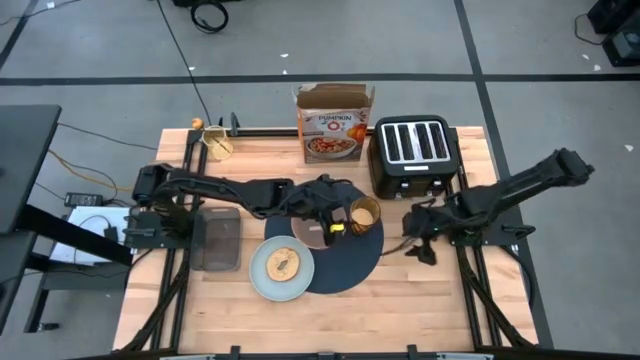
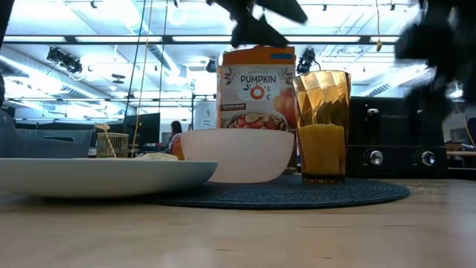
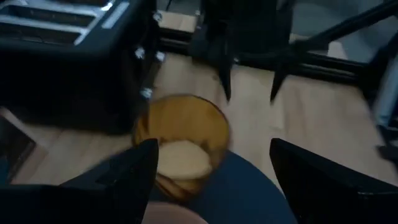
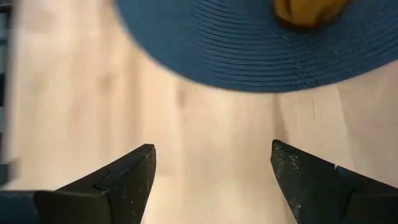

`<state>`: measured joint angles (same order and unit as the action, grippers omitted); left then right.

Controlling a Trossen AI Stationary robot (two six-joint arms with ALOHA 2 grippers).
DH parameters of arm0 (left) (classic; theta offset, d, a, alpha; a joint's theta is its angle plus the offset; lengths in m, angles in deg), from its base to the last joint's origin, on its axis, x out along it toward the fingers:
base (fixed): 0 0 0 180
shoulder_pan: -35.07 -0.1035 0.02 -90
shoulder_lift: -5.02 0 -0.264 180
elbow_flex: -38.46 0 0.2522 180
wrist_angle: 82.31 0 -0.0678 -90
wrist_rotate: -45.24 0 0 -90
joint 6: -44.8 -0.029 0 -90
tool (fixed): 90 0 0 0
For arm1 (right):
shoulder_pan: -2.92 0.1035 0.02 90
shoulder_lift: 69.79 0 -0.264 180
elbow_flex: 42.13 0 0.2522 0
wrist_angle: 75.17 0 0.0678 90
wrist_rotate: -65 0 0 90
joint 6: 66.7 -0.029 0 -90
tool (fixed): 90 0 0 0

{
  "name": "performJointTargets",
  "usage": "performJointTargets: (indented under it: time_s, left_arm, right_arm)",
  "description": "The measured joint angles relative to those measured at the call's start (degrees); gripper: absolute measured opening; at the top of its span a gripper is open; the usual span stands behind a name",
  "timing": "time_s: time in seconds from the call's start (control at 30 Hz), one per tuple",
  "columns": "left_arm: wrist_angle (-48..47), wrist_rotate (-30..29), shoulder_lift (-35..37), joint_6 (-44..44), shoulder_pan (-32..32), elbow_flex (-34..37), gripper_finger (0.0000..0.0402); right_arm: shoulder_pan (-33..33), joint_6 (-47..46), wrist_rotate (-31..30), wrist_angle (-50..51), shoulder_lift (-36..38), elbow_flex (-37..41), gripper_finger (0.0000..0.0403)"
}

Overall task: Arrange a breakfast setting
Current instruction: Put the brown cup with rice on the dark blue tablemat to the to right of the orange bowl

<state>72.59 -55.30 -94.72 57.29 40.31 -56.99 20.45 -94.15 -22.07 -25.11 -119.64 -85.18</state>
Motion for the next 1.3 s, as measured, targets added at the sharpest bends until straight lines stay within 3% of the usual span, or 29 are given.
performJointTargets:
  time_s: [0.2,0.47,0.6,0.8,1.0,1.3]
  left_arm:
    - [-9.31,0.23,5.55,8.75,3.99,-0.02,0.0313]
    - [-15.66,0.31,7.68,21.11,11.10,0.01,0.0313]
    - [-18.80,0.12,10.14,27.26,14.38,0.04,0.0313]
    - [-25.06,-2.40,17.22,27.03,17.28,-0.07,0.0313]
    - [-33.95,-9.86,23.64,25.66,17.43,-0.04,0.0313]
    - [-33.89,-13.08,30.66,17.11,15.77,-0.04,0.0313]
  right_arm:
    - [7.07,1.12,-7.56,20.28,-5.19,-24.72,0.0311]
    - [3.58,13.73,-10.43,24.08,-21.00,-43.26,0.0296]
    - [0.02,20.04,-9.50,24.50,-26.88,-47.62,0.0281]
    - [-5.80,26.12,-8.52,24.39,-33.69,-48.73,0.0262]
    - [-9.00,26.96,-7.74,24.02,-38.83,-48.73,0.0236]
    - [-9.52,27.91,-7.32,24.89,-44.01,-48.73,0.0175]
